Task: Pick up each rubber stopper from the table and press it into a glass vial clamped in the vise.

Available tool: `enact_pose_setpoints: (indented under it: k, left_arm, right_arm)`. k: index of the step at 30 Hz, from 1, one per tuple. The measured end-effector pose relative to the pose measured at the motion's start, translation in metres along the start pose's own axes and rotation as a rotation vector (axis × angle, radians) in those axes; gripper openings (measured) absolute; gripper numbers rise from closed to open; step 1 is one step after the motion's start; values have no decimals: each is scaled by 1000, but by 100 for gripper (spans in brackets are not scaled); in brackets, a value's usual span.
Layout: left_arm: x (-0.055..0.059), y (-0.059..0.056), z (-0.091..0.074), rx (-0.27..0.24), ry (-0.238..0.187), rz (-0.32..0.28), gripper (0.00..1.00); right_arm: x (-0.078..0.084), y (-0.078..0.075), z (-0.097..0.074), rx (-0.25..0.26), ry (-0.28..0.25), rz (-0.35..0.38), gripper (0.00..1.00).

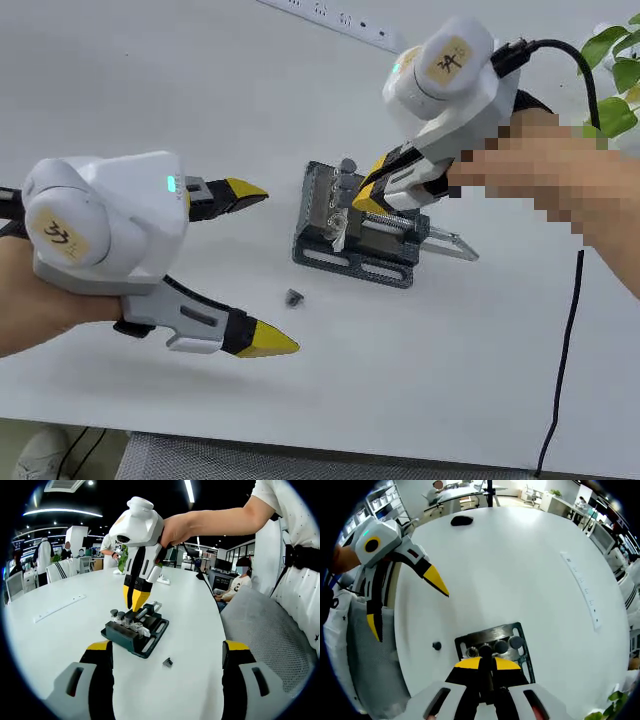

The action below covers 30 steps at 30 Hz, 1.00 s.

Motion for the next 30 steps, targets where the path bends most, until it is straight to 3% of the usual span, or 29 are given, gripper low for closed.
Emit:
enact_pose_setpoints:
  k: [2,11,30]
  left_arm:
    - [0,0,0,1,1,-2,89]
    - [0,-1,0,2,0,-3,89]
    - [1,0,0,-1,0,-12,88]
  right_arm:
    - [-2,-1,0,5,-17,-8,0]
    - [-7,2,4,-11,-27,-30,0]
    - [-4,2,14,-24,4,-40,0]
Point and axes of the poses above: the centre of the closed fingertips' face, and the gripper's own axes: z roughly forward along the fingers, y roughly to its left, x roughly out of its underside, the point moved 6 cm from there along -z, roughly backward along the fingers, and after that the axes turned 12 degrees about z, right-handed, at the moved point
